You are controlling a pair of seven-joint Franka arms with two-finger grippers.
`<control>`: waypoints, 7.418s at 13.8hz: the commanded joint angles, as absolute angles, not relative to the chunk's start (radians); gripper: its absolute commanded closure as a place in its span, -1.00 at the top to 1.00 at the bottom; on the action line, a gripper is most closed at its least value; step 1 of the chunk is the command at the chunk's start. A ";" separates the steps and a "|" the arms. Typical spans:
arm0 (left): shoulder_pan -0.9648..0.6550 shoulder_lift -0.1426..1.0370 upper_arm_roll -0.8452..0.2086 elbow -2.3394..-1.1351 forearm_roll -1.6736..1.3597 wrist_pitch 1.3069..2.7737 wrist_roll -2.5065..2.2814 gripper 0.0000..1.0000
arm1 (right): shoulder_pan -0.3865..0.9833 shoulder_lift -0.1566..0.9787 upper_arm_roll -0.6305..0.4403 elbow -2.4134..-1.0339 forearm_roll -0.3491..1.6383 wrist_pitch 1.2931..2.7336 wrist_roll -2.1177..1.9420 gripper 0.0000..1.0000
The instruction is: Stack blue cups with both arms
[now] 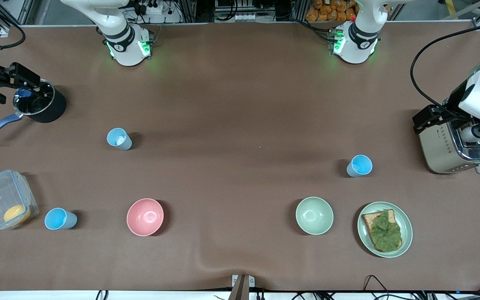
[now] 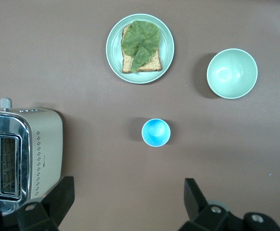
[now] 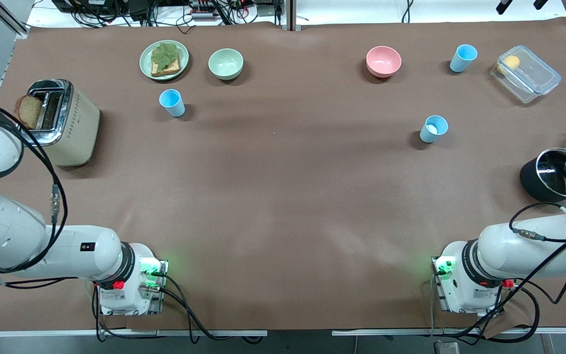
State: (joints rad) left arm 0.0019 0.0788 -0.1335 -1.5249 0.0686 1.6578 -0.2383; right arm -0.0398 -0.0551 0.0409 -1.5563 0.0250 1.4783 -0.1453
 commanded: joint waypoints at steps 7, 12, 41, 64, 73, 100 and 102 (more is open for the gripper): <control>-0.003 0.157 -0.137 -1.502 0.077 1.657 -0.218 1.00 | -0.063 -0.058 0.054 -1.543 0.014 1.465 -0.149 1.00; 0.008 0.214 -0.138 -1.514 0.055 1.663 -0.209 1.00 | -0.064 -0.057 0.054 -1.519 0.029 1.466 -0.146 1.00; 0.029 0.457 -0.137 -1.804 0.069 2.028 -0.210 1.00 | -0.077 -0.026 0.054 -1.529 0.018 1.479 -0.141 1.00; 0.025 0.474 -0.137 -1.793 0.063 2.068 -0.224 -1.00 | -0.081 -0.021 0.054 -1.536 0.018 1.479 -0.141 1.00; 0.018 0.430 -0.153 -1.726 0.069 2.051 -0.224 -1.00 | -0.080 -0.021 0.055 -1.535 0.018 1.479 -0.144 1.00; 0.023 0.426 -0.178 -1.715 0.069 2.037 -0.221 -1.00 | -0.084 0.008 0.055 -1.537 -0.011 1.485 -0.156 1.00; 0.025 0.426 -0.178 -1.715 0.069 2.037 -0.218 -1.00 | -0.081 0.026 0.052 -1.571 -0.014 1.499 -0.166 1.00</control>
State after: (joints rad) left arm 0.0201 0.4302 -0.1758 -1.7151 0.0686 2.0486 -0.2343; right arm -0.0615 0.0043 0.0397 -1.5454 -0.0019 1.4899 -0.1470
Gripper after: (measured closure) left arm 0.956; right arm 0.000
